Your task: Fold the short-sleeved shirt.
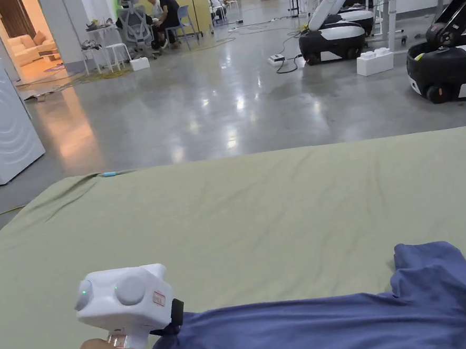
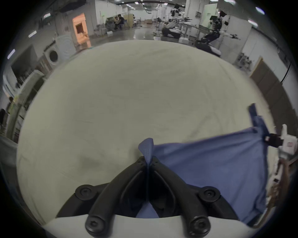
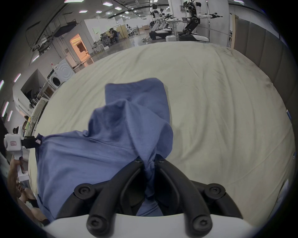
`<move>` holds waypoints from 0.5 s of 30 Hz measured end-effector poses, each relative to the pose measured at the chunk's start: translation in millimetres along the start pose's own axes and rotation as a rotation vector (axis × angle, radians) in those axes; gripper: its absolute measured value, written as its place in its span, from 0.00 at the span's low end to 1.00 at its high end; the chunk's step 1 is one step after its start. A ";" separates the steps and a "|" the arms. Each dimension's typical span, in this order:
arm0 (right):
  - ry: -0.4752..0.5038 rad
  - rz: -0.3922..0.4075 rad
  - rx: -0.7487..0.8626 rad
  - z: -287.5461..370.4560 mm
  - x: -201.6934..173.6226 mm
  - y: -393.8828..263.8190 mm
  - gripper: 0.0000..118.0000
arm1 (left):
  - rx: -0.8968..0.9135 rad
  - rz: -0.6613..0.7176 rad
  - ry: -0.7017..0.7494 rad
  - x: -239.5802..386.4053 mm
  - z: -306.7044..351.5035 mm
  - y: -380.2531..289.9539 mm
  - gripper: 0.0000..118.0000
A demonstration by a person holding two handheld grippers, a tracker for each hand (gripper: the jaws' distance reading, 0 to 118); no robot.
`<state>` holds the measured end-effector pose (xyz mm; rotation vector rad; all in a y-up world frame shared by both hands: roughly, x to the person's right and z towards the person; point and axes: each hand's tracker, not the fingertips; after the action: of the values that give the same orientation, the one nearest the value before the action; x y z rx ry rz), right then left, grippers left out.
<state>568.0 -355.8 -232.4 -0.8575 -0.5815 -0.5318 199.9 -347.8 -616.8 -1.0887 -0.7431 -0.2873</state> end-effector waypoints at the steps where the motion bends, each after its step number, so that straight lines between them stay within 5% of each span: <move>1: 0.018 0.001 0.012 10.0 -1.8 1.9 0.09 | 0.030 0.040 -0.002 -3.0 15.1 1.2 0.01; 15: 0.136 0.216 0.321 256.9 -42.9 53.7 0.09 | 0.383 -0.024 -0.142 16.0 260.9 9.3 0.01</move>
<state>505.9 -108.9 -155.8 -0.5659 -0.4286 -0.2864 111.5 -112.1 -545.9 -0.7420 -0.8960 -0.0818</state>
